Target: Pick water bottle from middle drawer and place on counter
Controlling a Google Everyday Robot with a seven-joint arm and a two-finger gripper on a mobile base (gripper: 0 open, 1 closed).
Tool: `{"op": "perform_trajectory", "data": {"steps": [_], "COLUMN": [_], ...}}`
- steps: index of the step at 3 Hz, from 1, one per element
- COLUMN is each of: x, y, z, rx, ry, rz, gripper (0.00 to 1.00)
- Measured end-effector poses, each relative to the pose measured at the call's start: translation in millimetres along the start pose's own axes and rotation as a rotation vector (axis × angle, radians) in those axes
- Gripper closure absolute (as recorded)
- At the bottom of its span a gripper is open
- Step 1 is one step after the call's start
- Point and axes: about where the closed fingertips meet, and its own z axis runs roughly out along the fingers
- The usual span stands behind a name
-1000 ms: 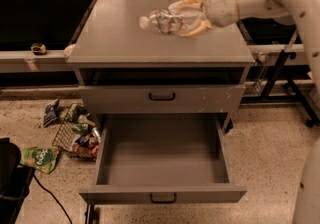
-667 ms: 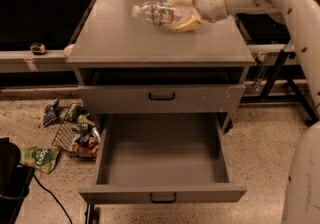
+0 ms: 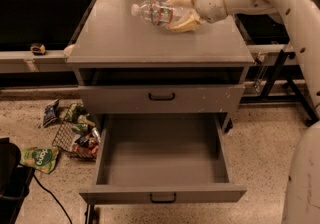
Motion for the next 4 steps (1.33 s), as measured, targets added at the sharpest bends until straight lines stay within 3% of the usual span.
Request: {"op": "perform_trajectory", "data": {"steps": [1,2,3,4], "x": [3,3,8,18], "y": [-4,-8,-8,-8], "z": [14,42,60,71], "rx": [0.045,0.102,0.122,0.094], "ry": [0.007,-0.003,0.002,0.023], "rz": [0.090,0.249,0.379,0.504], "gripper": [1.00,1.00,1.00,1.00]}}
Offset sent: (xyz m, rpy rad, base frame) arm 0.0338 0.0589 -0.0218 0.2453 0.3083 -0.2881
